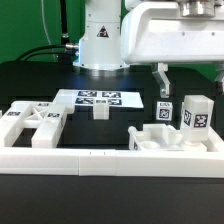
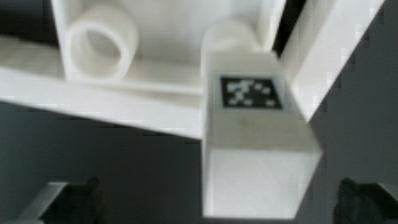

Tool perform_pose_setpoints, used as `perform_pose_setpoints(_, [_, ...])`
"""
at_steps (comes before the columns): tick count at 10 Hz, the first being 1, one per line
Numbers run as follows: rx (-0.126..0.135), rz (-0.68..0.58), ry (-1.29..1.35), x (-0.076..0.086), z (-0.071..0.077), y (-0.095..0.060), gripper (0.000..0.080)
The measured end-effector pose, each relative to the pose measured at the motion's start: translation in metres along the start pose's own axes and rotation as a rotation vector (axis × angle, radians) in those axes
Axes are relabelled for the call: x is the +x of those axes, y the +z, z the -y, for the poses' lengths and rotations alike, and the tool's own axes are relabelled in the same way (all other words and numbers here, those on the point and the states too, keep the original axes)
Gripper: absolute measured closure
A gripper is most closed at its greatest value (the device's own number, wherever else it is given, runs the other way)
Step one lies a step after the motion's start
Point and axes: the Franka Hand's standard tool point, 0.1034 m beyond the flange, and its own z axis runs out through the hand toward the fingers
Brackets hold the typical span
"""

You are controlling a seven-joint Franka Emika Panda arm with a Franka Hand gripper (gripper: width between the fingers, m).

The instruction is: Assemble chair

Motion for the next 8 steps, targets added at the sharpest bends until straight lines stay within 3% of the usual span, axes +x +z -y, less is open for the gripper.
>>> perform_pose_setpoints(2, [0.027, 0.15, 0.009, 0.0, 0.008, 0.0, 0.015])
perform_pose_setpoints(4, [0.054, 0.334, 0.008, -0.013, 0.01, 0.005, 0.015])
perform_pose_setpoints(5, [0.056, 0.338, 0.008, -0.005, 0.01, 0.008, 0.015])
perform_pose_setpoints(8, [0.055, 0.329, 0.002, -0.006, 0.01, 0.012, 0.015])
